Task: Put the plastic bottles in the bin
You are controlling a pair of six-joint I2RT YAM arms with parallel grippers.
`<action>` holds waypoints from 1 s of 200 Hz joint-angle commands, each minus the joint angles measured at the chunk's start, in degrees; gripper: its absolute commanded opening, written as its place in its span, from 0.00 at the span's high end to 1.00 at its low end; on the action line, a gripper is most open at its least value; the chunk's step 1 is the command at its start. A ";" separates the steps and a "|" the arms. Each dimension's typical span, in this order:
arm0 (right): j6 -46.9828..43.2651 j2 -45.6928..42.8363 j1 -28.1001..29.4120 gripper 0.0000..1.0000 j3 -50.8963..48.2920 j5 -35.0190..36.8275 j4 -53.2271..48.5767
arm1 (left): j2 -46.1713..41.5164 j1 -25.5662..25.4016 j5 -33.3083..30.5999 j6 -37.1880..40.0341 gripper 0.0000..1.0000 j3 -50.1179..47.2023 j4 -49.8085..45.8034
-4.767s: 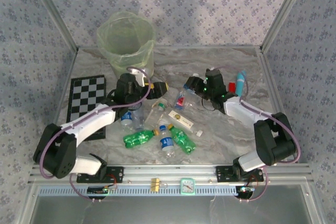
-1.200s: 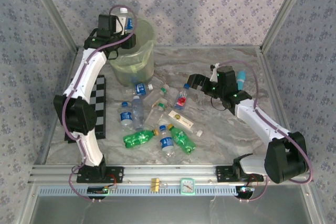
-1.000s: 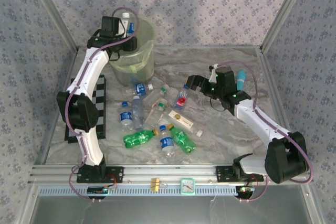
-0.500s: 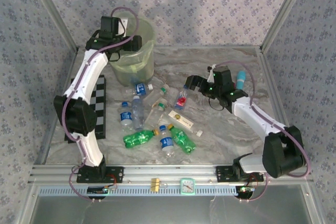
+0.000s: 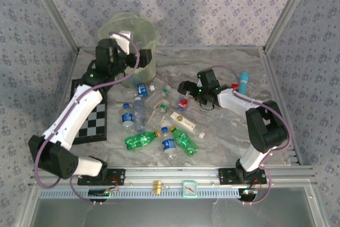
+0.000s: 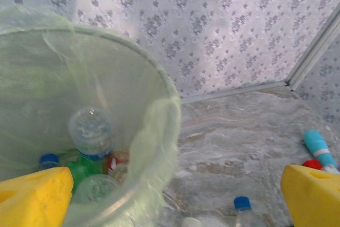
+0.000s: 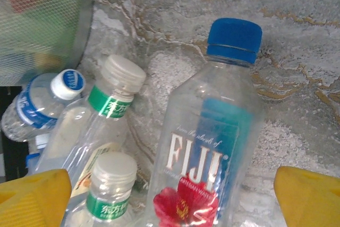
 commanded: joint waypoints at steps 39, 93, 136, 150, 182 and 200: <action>1.03 5.70 1.15 0.00 5.32 9.14 -5.32 | -7.96 -7.21 2.19 -9.19 0.00 -19.18 17.57; 0.15 12.41 2.02 0.00 11.50 11.18 -6.37 | -7.80 -13.95 -3.17 -13.69 0.00 -27.19 18.91; 1.89 15.87 2.35 0.00 13.60 12.97 -5.99 | -6.56 -14.00 -5.63 -16.63 0.00 -28.94 16.41; 2.21 16.23 2.44 0.00 13.58 13.55 -5.83 | -6.03 -13.94 -6.58 -17.25 0.00 -28.77 15.66; 2.26 16.43 2.49 0.07 13.00 14.17 -5.88 | -4.86 -14.00 -7.31 -17.95 0.00 -27.82 15.10; 2.25 16.30 2.51 0.11 12.45 14.04 -5.39 | -4.15 -13.99 -7.28 -18.22 0.00 -27.34 15.15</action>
